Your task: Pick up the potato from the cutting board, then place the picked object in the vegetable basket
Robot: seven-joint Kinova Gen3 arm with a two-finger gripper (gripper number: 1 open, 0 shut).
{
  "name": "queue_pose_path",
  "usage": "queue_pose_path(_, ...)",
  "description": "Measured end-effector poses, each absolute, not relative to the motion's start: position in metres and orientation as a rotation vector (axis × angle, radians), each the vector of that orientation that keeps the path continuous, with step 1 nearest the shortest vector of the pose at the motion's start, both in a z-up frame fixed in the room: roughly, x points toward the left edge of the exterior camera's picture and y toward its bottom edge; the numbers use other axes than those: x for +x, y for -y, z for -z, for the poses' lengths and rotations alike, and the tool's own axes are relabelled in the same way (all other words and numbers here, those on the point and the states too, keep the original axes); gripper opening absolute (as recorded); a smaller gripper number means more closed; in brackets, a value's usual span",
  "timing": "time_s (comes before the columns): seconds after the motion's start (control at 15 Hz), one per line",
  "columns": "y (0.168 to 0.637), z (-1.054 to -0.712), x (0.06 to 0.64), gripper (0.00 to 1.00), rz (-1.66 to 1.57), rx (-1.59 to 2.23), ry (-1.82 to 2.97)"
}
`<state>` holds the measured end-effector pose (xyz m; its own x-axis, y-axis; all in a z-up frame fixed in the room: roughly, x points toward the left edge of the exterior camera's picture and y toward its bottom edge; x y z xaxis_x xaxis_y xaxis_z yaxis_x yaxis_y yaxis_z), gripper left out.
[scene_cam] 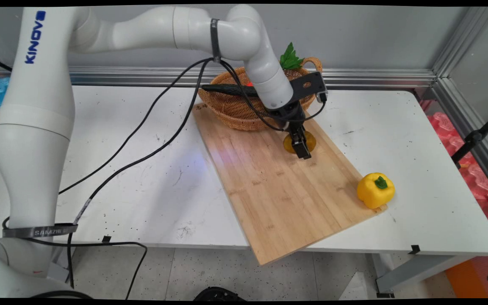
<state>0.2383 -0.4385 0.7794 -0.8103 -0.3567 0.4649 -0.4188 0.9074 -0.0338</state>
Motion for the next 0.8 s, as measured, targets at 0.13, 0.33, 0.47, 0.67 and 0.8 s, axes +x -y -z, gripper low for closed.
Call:
queue_pose_path(0.13, 0.441, -0.78, 0.238, 0.0, -0.186, 0.556, 2.612)
queue_pose_path(0.33, 0.442, -0.787, 0.242, 0.0, -0.184, 0.539, 2.614)
queue_pose_path(0.47, 0.439, -0.797, 0.248, 0.0, -0.181, 0.527, 2.614)
queue_pose_path(0.67, 0.433, -0.82, 0.257, 0.0, -0.182, 0.51, 2.605)
queue_pose_path(0.8, 0.427, -0.844, 0.264, 0.0, -0.186, 0.502, 2.588)
